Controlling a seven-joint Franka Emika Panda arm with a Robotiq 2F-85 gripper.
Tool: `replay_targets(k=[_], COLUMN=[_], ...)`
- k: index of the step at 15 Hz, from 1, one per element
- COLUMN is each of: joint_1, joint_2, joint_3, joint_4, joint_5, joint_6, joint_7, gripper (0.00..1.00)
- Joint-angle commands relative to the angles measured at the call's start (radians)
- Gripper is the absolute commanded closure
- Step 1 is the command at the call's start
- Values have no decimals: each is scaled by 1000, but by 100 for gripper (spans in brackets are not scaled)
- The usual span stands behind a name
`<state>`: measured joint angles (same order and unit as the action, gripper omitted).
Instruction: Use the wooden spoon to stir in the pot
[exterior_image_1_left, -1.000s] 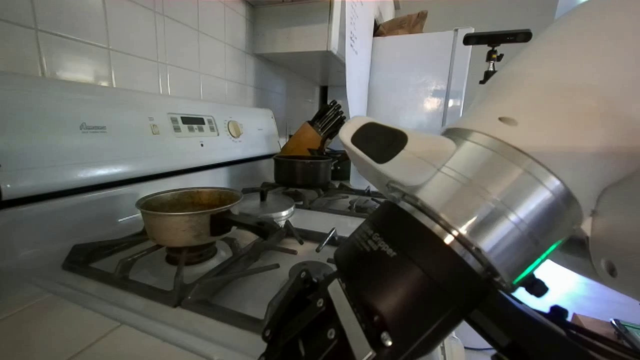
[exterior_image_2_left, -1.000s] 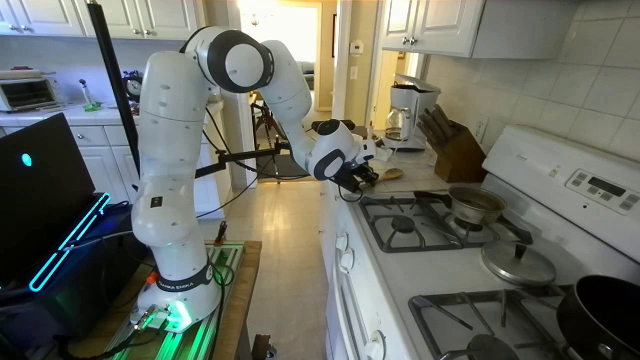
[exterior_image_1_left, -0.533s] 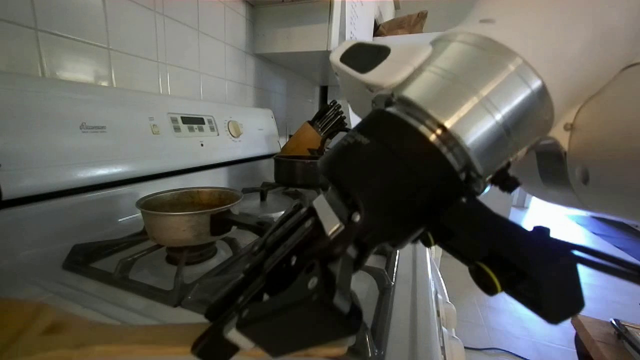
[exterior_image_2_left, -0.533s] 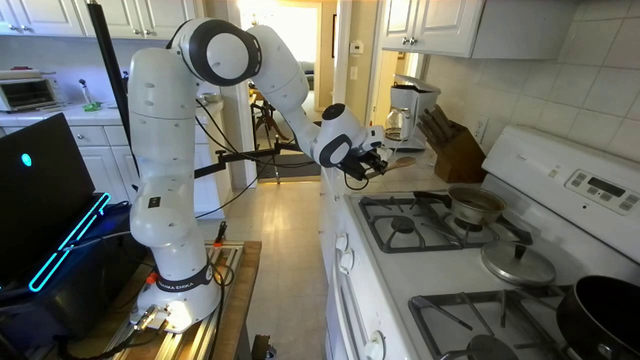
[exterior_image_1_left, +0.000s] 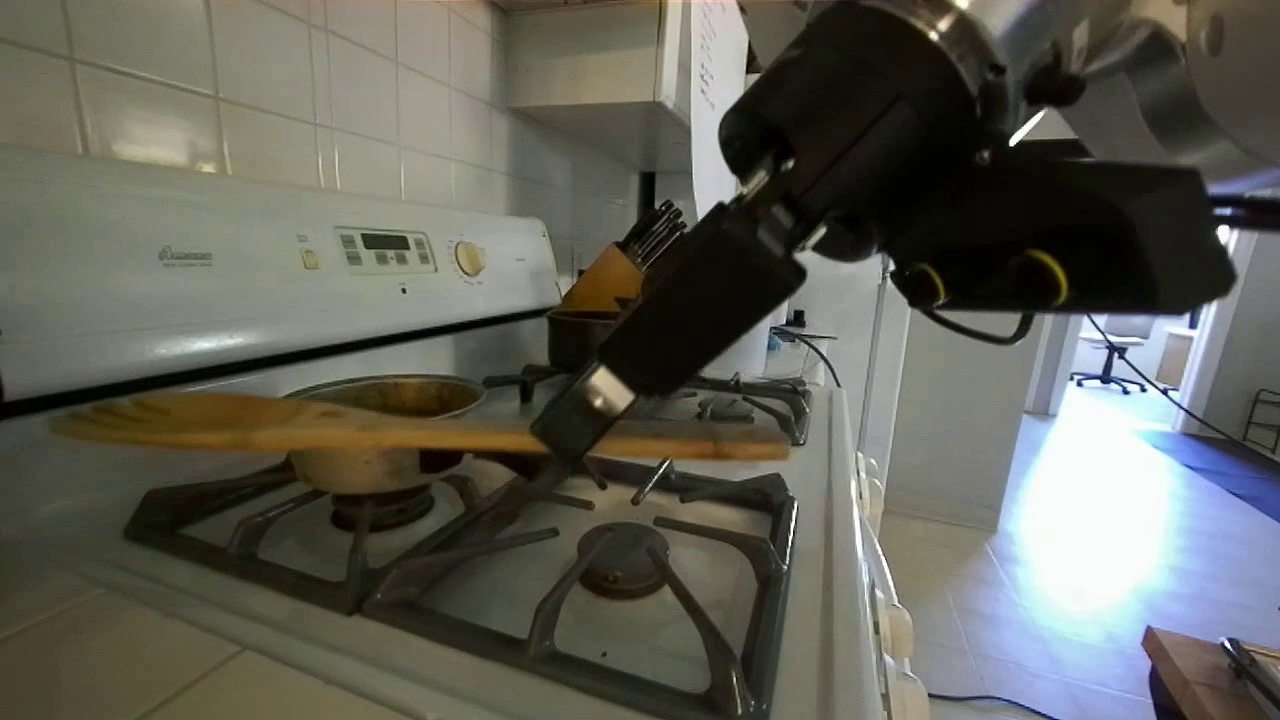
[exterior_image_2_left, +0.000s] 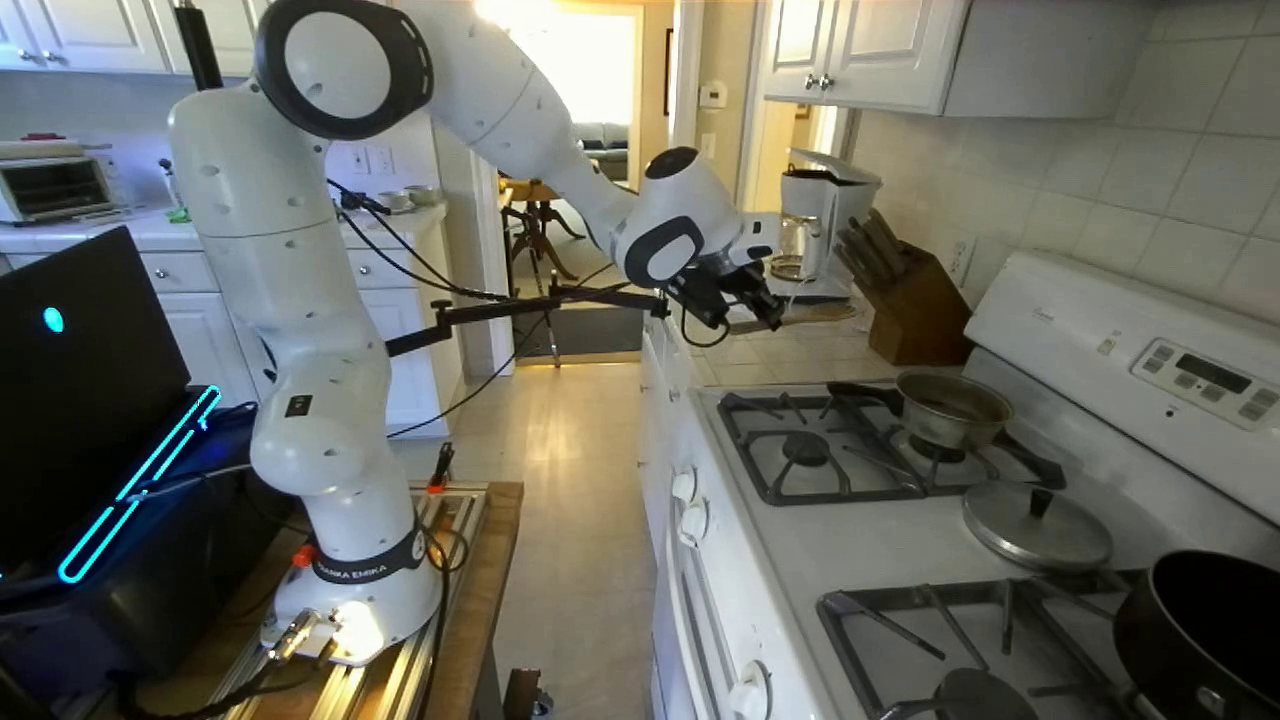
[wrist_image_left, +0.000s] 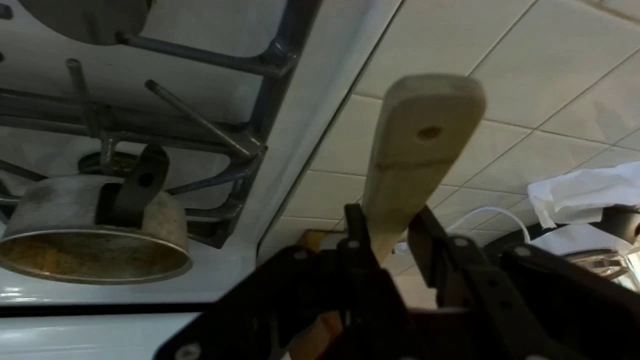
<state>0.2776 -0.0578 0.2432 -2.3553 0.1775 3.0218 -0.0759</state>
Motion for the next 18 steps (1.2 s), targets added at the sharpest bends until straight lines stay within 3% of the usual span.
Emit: replay_targets(k=[1,6,9,10,16,17,18], joint_1=[3,-5,22,-1,12,13,1], joint_2=[-128,-191,-165,-159,-157,-157,-149], joint_3=[-57,-187,-256,-231,-251,-251,-248], joint_4=[-34,-30,-7,-5,-5,-5,6], joint_5=[115,155,189,137,147,147,114], joint_6=[-111,-201,-220,-201,-206,-206,-193], joint_7=[-98,-213,-303,-240,-270,-270,-278], gripper=[93,93,93,74,74,93,93])
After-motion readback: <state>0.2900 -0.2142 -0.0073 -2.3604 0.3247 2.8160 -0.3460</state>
